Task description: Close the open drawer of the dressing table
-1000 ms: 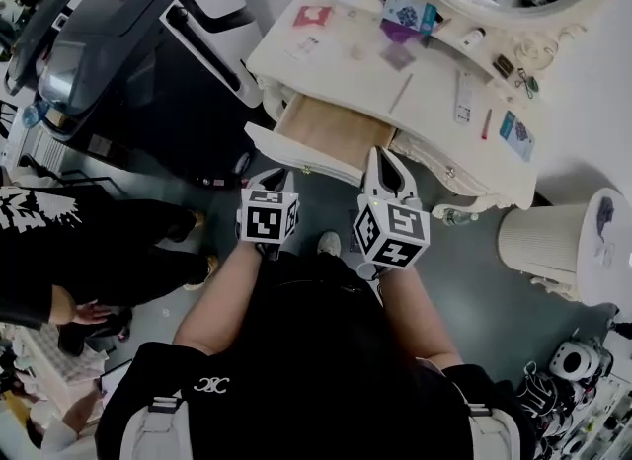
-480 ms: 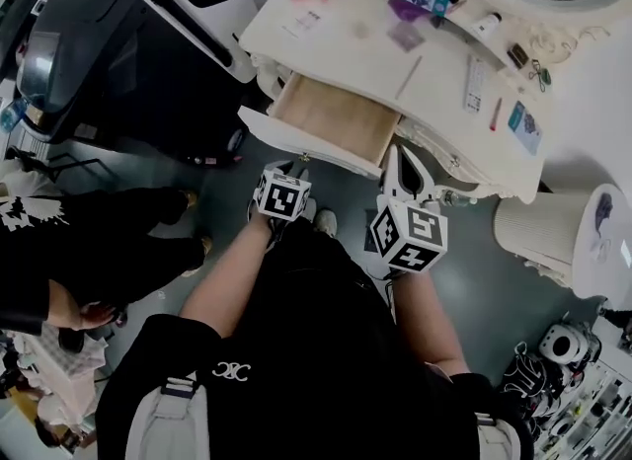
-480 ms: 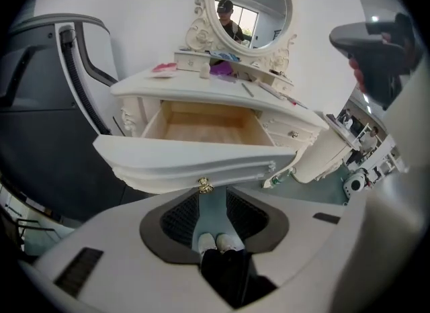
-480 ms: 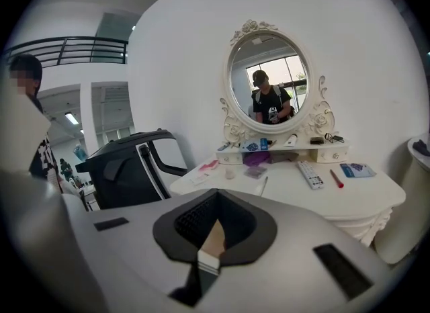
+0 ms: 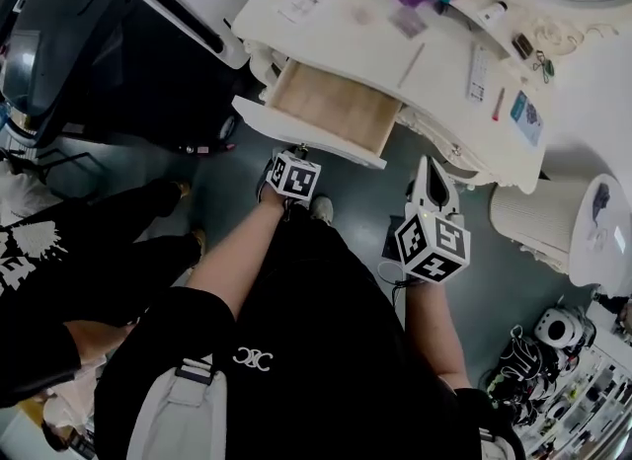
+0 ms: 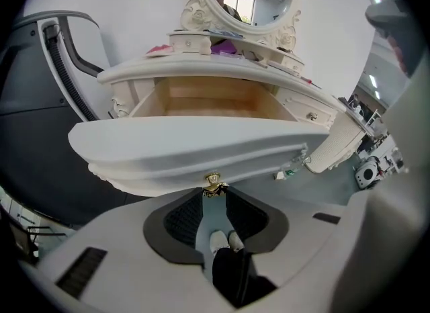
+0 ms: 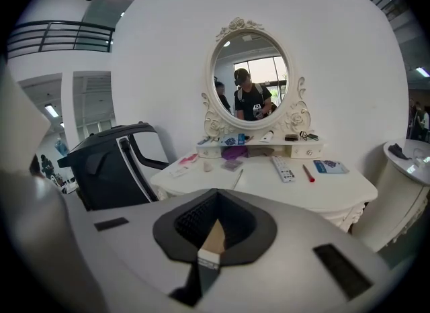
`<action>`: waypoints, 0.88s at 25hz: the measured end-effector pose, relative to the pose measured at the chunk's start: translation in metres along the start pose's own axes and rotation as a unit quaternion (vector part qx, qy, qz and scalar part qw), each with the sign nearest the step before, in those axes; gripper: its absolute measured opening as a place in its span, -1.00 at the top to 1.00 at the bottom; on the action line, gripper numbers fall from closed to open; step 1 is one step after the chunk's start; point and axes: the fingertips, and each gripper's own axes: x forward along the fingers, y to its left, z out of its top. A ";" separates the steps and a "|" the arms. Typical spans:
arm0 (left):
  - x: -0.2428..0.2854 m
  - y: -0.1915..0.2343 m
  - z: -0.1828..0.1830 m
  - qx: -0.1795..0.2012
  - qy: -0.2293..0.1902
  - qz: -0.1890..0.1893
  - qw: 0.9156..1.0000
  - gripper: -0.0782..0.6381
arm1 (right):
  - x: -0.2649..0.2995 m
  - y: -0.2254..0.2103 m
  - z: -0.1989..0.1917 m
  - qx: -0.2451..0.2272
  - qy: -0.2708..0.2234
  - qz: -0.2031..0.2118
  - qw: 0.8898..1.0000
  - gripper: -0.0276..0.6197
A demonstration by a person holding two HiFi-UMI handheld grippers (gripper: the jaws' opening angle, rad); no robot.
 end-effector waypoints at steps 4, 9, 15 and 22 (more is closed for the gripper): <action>0.003 0.003 0.005 0.000 0.004 0.002 1.000 0.48 | -0.002 -0.004 0.001 0.005 0.000 -0.009 1.000 0.89; 0.013 0.004 0.022 0.006 0.009 -0.004 1.000 0.48 | -0.008 -0.011 0.008 0.005 -0.011 -0.023 1.000 0.89; 0.029 0.008 0.051 0.012 -0.004 -0.001 1.000 0.48 | -0.019 -0.032 0.011 0.013 -0.018 -0.056 0.998 0.89; 0.051 0.010 0.092 0.026 -0.021 -0.012 0.999 0.48 | -0.032 -0.058 0.011 0.025 -0.021 -0.098 0.995 0.89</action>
